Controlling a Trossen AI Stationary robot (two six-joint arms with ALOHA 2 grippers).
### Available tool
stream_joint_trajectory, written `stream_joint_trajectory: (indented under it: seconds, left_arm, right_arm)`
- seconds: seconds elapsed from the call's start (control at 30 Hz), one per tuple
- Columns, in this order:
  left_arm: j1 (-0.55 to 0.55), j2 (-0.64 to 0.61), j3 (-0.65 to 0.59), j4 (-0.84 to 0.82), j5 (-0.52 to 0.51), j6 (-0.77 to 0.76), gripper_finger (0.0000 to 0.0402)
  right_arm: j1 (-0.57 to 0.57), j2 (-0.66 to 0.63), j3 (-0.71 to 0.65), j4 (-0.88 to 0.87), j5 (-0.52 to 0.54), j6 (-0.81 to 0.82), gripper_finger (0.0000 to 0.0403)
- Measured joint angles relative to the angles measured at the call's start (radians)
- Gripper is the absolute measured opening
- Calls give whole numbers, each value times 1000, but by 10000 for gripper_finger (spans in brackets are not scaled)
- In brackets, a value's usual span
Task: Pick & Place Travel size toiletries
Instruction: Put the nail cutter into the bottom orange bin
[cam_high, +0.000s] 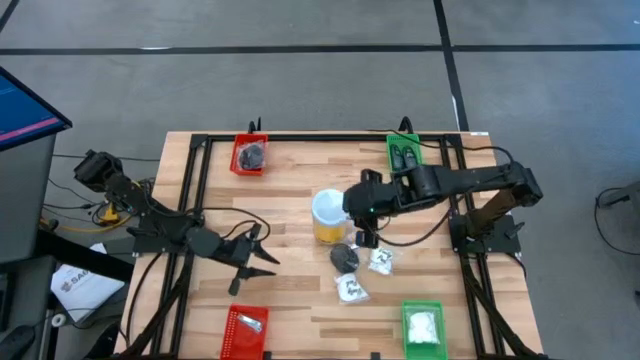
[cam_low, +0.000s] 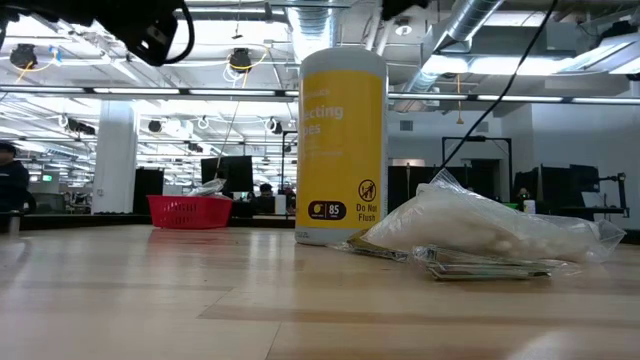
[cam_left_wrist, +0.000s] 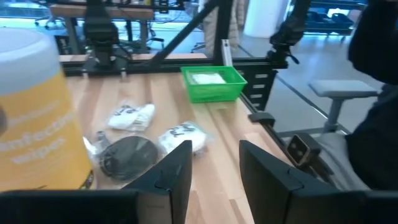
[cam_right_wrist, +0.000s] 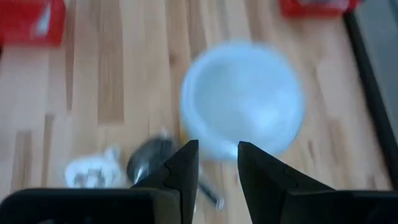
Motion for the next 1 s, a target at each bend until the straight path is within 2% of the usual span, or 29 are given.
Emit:
stream_joint_trajectory:
  seconds: [0.23, 0.5, 0.87, 1.0]
  left_arm:
    - [19, 0, 0, 1, 0, 0, 123]
    - [18, 0, 0, 2, 0, 0, 122]
    - [18, 0, 0, 2, 0, 0, 120]
    - [18, 0, 0, 2, 0, 0, 121]
  right_arm:
    - [86, -1, -128, -60, 4, 84, 102]
    - [148, -15, -348, -3, 152, 136, 102]
    - [63, -198, -689, 330, 158, 155, 102]
    - [9, -249, -816, 475, 97, 122, 102]
